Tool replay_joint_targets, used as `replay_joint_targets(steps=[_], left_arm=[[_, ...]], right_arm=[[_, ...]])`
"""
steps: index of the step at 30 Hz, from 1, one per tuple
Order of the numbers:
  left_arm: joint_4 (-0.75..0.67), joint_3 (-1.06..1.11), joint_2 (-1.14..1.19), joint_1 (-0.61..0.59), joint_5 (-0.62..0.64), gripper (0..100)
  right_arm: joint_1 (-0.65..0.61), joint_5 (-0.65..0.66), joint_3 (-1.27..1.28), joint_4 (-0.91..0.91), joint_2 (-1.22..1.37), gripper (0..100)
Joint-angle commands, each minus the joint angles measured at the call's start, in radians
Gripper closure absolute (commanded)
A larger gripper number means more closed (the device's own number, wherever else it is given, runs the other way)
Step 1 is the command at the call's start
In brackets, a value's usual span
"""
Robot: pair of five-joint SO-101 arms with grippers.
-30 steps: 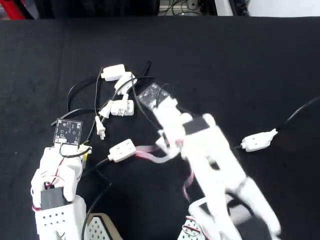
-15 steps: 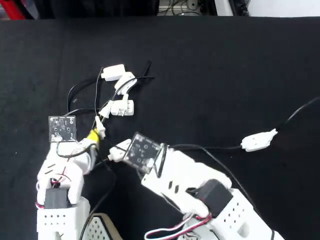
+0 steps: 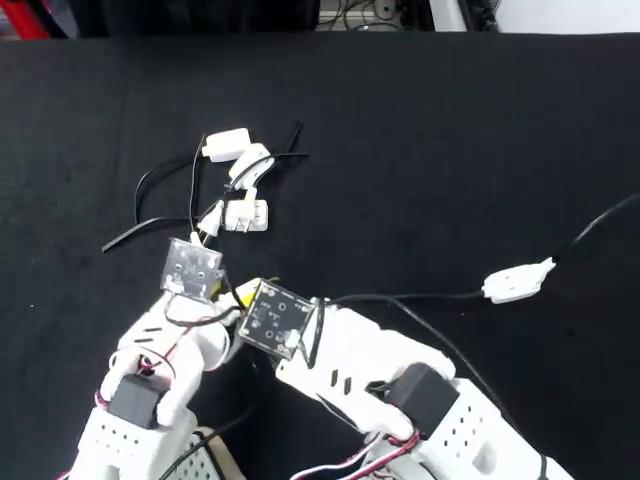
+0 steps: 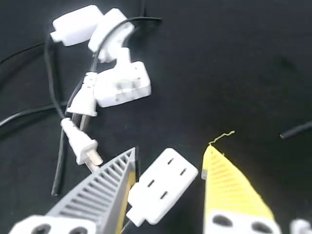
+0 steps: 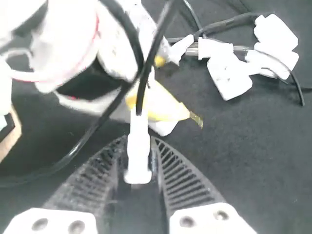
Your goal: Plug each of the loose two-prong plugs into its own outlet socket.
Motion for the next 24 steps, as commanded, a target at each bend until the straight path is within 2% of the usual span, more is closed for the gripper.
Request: replay_joint_targets(steps=[1,6,14,20,24], left_arm=[[0.005,-0.119,-0.005,0.01,0.009,78],[-0.003,-0.193,-0.005,0.036,0.014,78],[0.0,-0.188,-0.005,0.065,0.054,78],[0.0,-0.147,-0.005,0.18,0.046,78],[0.003,-0.133,-0.005,0.209,0.046,78]], right_arm=[[-0.011,-0.003,-0.004,-0.02,-0.015,98.7],[-0.011,-0.003,-0.004,-0.017,-0.015,98.7],[-0.011,-0.003,0.007,-0.023,-0.007,98.7],[-0.011,-0.003,0.007,-0.025,-0.007,98.7],[-0.011,-0.003,0.007,-0.025,-0.007,98.7]])
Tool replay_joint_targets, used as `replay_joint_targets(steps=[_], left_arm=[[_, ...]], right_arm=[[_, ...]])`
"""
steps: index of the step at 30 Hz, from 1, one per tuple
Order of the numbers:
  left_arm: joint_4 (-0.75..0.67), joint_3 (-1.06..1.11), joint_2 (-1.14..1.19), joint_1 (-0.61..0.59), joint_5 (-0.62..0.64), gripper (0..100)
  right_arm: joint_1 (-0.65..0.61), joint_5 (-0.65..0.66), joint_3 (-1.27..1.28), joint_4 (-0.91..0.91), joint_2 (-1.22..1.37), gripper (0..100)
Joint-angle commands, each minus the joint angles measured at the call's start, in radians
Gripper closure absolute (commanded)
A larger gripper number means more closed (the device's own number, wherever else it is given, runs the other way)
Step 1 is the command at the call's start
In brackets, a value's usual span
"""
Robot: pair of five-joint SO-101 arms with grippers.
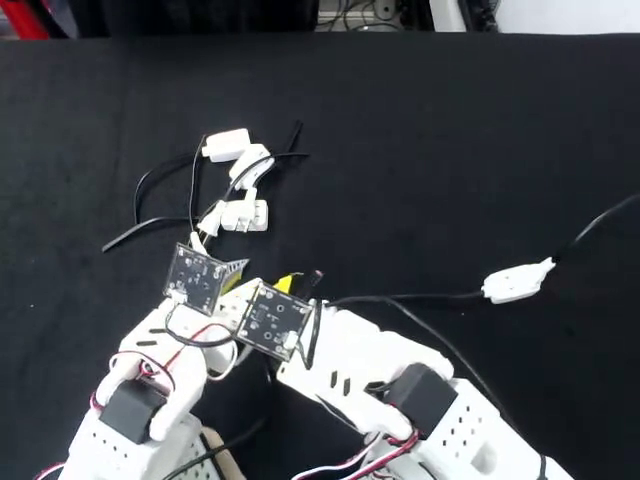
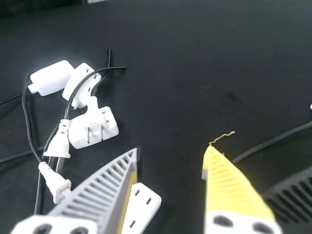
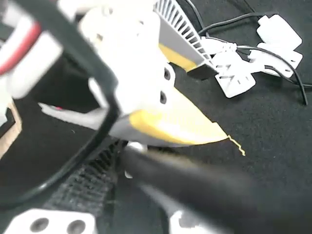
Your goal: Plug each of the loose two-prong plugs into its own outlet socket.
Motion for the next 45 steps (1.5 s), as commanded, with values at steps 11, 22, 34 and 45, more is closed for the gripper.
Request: replay_joint_targets(steps=[11,22,34,45], left_arm=[[0.104,-0.039,-0.002,-0.222,0.003,78],[0.103,0.039,-0.038,-0.414,0.003,78],[0.072,0.036,-0.038,-0.524,0.005,78],[0.02,0.085,-0.038,-0.311,0.014,78]], right_arm=[[0.054,-0.041,-0.019,-0.005,-0.01,98.7],[0.195,-0.12,-0.134,-0.037,-0.01,98.7],[0.195,-0.384,-0.147,-0.141,0.002,98.7],[0.16,-0.638,-0.156,-0.281,0.002,98.6]])
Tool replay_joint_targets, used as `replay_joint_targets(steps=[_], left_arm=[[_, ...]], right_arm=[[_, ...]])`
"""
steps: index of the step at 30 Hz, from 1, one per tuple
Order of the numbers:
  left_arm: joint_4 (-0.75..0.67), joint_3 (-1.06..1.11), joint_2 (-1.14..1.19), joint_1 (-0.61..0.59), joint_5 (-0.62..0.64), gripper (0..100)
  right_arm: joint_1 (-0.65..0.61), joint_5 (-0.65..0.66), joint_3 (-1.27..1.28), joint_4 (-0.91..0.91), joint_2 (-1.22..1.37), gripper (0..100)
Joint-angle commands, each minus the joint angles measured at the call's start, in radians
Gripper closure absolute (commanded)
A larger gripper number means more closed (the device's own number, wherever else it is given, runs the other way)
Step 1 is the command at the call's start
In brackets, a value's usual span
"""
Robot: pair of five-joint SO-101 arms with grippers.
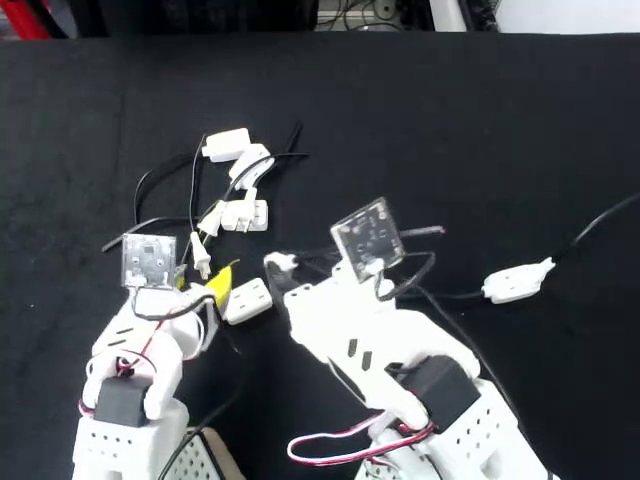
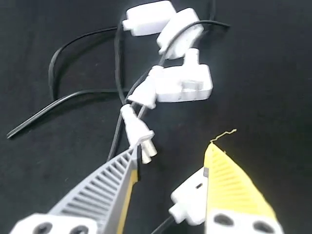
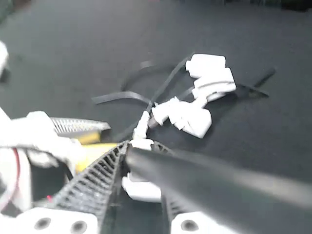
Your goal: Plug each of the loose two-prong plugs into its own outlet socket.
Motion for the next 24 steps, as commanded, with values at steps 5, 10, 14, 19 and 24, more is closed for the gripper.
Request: replay_joint_targets(steps=[5,10,14,19,24], left_arm=[[-0.057,-0.01,-0.006,0.094,0.092,78],[-0.058,-0.01,-0.006,0.093,0.098,78],[-0.057,-0.012,-0.006,0.093,0.098,78],[-0.058,-0.01,-0.006,0.093,0.091,78],[-0.061,-0.002,-0.006,0.093,0.091,78]], right_arm=[[-0.06,-0.057,0.016,-0.17,0.128,98.6],[-0.061,-0.138,0.048,-0.252,0.24,98.6],[-0.06,-0.141,0.053,-0.244,0.223,98.6],[-0.1,-0.141,0.113,-0.19,0.209,98.6],[-0.155,-0.141,0.153,-0.19,0.171,98.6]])
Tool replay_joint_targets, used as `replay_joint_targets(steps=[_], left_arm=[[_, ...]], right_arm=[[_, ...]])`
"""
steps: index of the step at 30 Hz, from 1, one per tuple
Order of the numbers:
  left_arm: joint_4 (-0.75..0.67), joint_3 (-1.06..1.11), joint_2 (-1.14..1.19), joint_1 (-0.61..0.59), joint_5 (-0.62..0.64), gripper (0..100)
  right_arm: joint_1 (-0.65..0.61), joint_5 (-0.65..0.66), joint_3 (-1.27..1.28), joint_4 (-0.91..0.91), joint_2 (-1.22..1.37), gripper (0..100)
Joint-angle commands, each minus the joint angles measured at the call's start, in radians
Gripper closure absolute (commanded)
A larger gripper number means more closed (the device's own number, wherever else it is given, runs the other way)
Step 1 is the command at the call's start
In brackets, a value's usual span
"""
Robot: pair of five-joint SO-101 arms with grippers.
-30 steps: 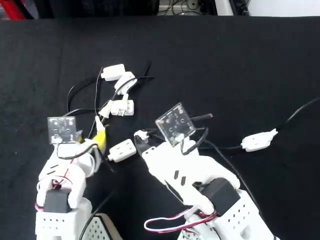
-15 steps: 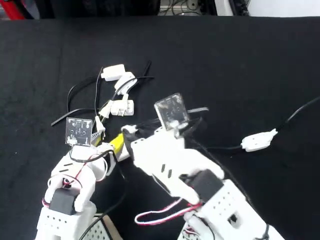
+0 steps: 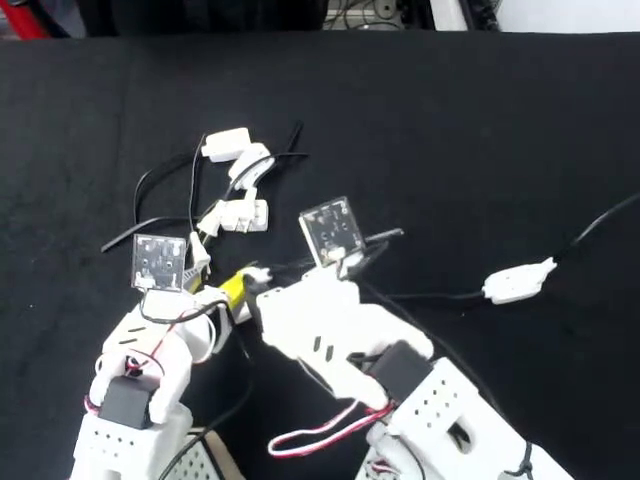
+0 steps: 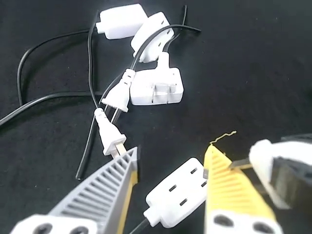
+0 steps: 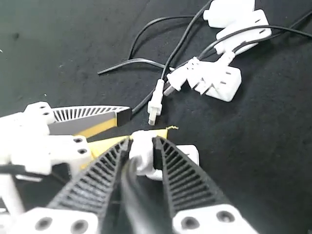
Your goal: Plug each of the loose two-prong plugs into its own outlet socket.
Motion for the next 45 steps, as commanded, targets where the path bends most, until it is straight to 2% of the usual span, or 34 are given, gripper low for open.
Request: replay_joint_targets(steps=[1,6,10,17,24,29,37,45], left_arm=[[-0.031,-0.008,-0.008,0.008,0.005,78],[-0.025,-0.008,-0.005,0.008,0.002,78],[0.02,-0.012,-0.005,0.013,-0.087,78],[0.026,-0.008,-0.005,0.019,-0.107,78],[-0.009,0.013,-0.005,0.093,-0.084,78],[-0.034,0.012,-0.005,0.05,-0.025,78],[-0.034,0.004,-0.005,-0.013,-0.023,78],[-0.034,0.004,-0.005,-0.013,-0.029,78]], right_arm=[[-0.054,-0.012,0.01,0.014,-0.035,98.6],[-0.02,-0.006,0.012,0.009,-0.114,98.6],[0.041,-0.003,0.012,0.014,-0.186,98.6],[0.049,-0.008,0.012,0.014,-0.24,98.6],[-0.074,-0.005,0.038,0.015,-0.177,98.6],[-0.078,-0.003,0.027,0.041,-0.11,98.7],[-0.075,-0.003,-0.125,0.262,-0.081,98.7],[-0.071,-0.002,-0.134,0.27,-0.079,98.7]])
